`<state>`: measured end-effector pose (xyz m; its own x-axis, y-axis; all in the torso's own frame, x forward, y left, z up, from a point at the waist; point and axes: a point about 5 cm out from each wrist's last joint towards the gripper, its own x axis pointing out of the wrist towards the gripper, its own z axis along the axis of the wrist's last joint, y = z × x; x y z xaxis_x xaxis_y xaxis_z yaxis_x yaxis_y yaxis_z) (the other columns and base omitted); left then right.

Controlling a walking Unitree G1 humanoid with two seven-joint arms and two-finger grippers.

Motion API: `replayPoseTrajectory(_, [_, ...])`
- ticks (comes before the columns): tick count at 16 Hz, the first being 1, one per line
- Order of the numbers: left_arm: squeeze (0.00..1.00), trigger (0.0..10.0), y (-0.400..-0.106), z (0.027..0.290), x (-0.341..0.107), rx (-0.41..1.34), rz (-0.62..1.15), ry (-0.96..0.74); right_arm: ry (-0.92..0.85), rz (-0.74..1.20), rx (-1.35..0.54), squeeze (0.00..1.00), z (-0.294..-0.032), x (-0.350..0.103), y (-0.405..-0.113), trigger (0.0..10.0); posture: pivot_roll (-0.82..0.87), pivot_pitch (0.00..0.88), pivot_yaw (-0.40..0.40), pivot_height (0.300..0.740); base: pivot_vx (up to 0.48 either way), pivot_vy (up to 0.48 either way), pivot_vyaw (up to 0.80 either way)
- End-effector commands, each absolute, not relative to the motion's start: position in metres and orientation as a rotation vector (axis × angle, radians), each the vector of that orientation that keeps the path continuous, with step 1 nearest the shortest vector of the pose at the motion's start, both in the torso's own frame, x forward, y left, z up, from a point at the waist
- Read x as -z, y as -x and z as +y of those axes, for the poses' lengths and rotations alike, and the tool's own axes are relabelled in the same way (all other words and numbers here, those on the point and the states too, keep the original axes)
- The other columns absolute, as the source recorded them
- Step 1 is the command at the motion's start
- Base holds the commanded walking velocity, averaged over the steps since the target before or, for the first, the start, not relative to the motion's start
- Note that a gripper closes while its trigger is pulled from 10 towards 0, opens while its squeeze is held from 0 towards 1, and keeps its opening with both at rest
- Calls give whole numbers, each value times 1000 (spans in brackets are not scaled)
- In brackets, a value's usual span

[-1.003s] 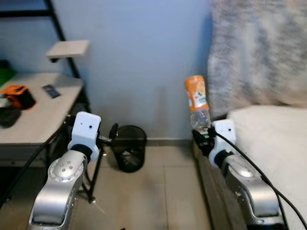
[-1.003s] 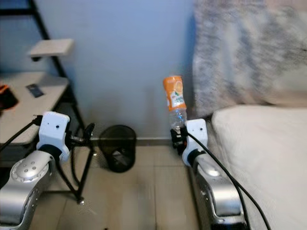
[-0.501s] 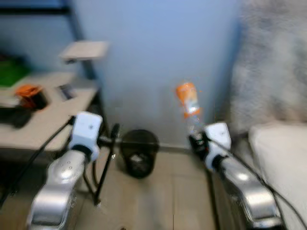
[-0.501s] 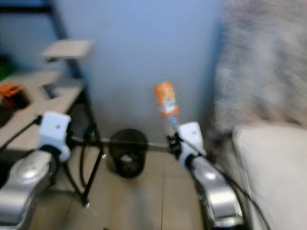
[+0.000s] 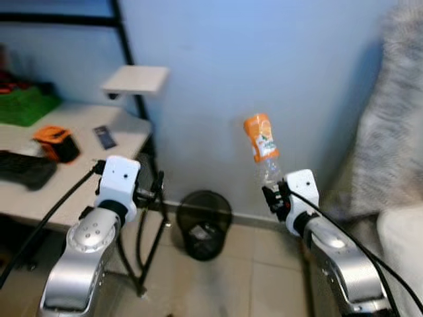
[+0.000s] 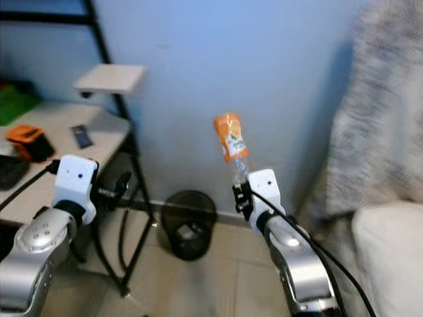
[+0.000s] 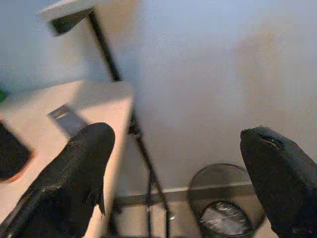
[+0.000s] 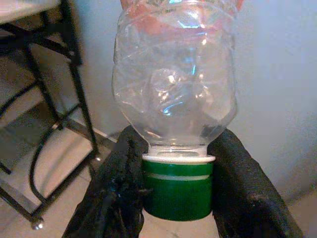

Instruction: Clean up the room

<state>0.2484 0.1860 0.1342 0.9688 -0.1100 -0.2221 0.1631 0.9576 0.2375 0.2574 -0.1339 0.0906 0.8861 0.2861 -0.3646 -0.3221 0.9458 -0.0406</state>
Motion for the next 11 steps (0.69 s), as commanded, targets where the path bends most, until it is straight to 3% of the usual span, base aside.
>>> replayPoseTrajectory(1, [0, 10000, -250, 186, -137, 142, 201, -262, 104, 340, -321, 0, -133, -96, -259, 10000, -42, 0, 25, 740, 322, 0, 0])
replayPoseTrajectory(11, [0, 10000, -250, 185, -136, 152, 206, -263, 107, 344, -299, 0, -137, -96, -262, 10000, -43, 0, 28, 740, 325, 0, 0])
